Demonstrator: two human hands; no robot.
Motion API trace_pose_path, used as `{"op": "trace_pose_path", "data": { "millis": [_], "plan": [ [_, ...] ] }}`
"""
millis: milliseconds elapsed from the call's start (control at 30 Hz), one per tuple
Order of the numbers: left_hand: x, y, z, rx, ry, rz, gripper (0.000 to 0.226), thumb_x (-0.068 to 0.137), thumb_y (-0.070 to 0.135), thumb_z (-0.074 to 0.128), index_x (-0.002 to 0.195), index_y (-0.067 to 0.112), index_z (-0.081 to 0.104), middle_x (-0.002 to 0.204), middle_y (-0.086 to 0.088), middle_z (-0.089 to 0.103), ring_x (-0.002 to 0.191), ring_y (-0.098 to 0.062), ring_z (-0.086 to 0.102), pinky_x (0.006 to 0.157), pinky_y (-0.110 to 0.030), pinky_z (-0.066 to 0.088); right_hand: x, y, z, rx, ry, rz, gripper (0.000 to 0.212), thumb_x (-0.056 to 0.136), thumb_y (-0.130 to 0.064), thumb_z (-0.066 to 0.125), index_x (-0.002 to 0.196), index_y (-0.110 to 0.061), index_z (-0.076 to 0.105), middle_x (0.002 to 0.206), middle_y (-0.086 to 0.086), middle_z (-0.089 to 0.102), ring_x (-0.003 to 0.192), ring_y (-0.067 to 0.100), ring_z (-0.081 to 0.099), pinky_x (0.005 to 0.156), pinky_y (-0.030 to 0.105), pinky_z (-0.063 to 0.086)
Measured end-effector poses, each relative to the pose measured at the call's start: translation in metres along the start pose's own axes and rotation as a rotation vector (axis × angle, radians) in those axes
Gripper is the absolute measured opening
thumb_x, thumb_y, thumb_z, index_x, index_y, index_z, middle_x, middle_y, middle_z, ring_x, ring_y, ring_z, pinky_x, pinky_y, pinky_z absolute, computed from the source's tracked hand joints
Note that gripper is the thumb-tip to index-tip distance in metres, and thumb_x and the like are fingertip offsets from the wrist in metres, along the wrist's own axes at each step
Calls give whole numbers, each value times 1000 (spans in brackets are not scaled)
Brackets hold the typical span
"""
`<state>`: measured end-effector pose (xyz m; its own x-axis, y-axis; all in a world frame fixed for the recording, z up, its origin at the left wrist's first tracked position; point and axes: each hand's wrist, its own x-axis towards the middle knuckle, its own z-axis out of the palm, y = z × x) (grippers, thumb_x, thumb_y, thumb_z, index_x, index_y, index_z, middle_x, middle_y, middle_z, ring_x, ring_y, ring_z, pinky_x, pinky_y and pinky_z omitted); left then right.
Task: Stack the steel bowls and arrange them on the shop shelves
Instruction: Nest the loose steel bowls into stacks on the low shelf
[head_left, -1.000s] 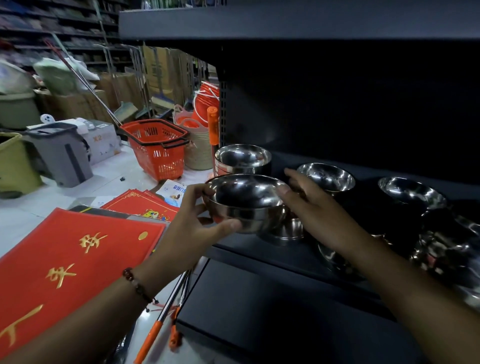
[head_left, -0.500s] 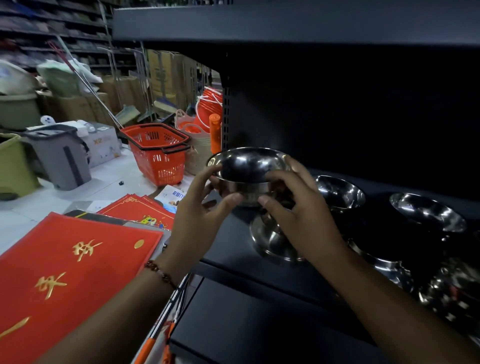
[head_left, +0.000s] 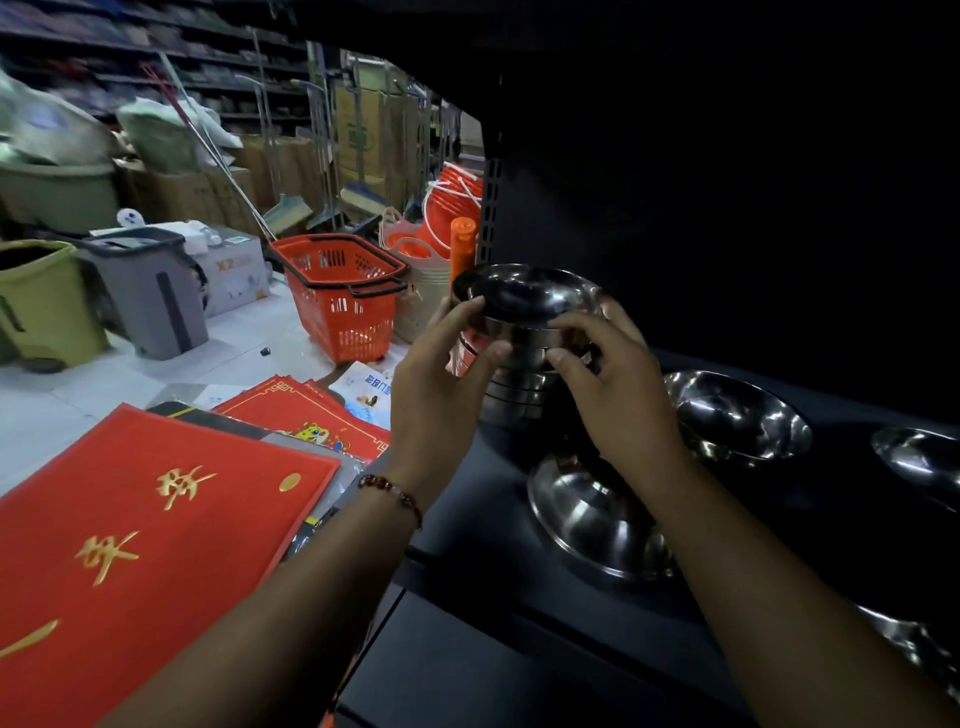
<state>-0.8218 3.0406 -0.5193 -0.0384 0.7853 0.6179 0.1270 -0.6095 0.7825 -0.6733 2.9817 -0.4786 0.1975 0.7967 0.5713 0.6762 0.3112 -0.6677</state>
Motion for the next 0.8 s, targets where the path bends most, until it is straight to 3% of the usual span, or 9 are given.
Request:
{"op": "trace_pose_path", "data": {
  "millis": [100, 167, 267, 400, 467, 567, 667, 800],
  "plan": [
    [4, -7, 4, 36, -36, -31, 43, 88, 26, 75, 130, 27, 63, 137, 16, 58, 128, 10, 48, 106, -30, 45, 6, 8, 4, -81, -36, 33, 18, 93, -17, 62, 107, -26, 66, 137, -22, 41, 95, -18, 45, 75, -8, 32],
    [5, -13, 6, 98, -76, -46, 42, 88, 27, 75, 128, 24, 64, 125, 25, 61, 114, 18, 51, 98, -17, 45, 7, 14, 4, -138, -70, 75, 20, 94, -16, 60, 113, -23, 65, 141, -20, 35, 100, -18, 36, 72, -12, 25],
    [5, -21, 5, 187, -127, -45, 40, 89, 32, 73, 127, 25, 64, 122, 10, 69, 109, -5, 63, 95, -22, 45, 4, 16, 4, -222, -151, 144, 29, 98, -19, 55, 126, -25, 59, 160, -11, 21, 125, 2, 41, 77, -5, 26],
    [3, -27, 1, 257, -200, -77, 40, 90, 40, 69, 128, 30, 59, 128, 3, 67, 114, -32, 62, 97, -35, 48, 3, 16, 7, -330, -249, 173, 45, 100, -26, 50, 144, -29, 43, 165, -9, 0, 142, 14, 34, 100, 21, 32],
    [1, -26, -1, 291, -230, -67, 46, 91, 42, 67, 134, 32, 55, 141, 5, 59, 127, -24, 57, 102, -40, 48, 2, 16, 6, -381, -283, 168, 52, 101, -27, 48, 150, -30, 34, 165, -7, -5, 147, 15, 24, 108, 30, 34],
    [-3, -21, -6, 392, -274, 0, 56, 93, 41, 64, 145, 29, 48, 153, 2, 46, 141, -13, 43, 110, -35, 42, 0, 15, 0, -462, -338, 140, 58, 102, -28, 46, 154, -31, 21, 166, -4, -7, 152, 17, 9, 114, 38, 30],
    [-7, -13, -14, 558, -288, 93, 57, 95, 41, 62, 148, 27, 47, 154, 1, 45, 137, -18, 47, 101, -33, 44, -7, 11, -10, -532, -398, 112, 63, 101, -30, 47, 155, -33, 16, 166, -3, -4, 152, 22, 1, 118, 41, 19],
    [-12, -6, -25, 701, -324, 259, 60, 93, 51, 48, 144, 20, 51, 150, -14, 47, 133, -33, 51, 98, -44, 47, -25, 5, -29, -646, -469, 100, 66, 100, -37, 47, 155, -34, 12, 166, -1, 1, 152, 23, -4, 120, 40, 11]
  ]
}}
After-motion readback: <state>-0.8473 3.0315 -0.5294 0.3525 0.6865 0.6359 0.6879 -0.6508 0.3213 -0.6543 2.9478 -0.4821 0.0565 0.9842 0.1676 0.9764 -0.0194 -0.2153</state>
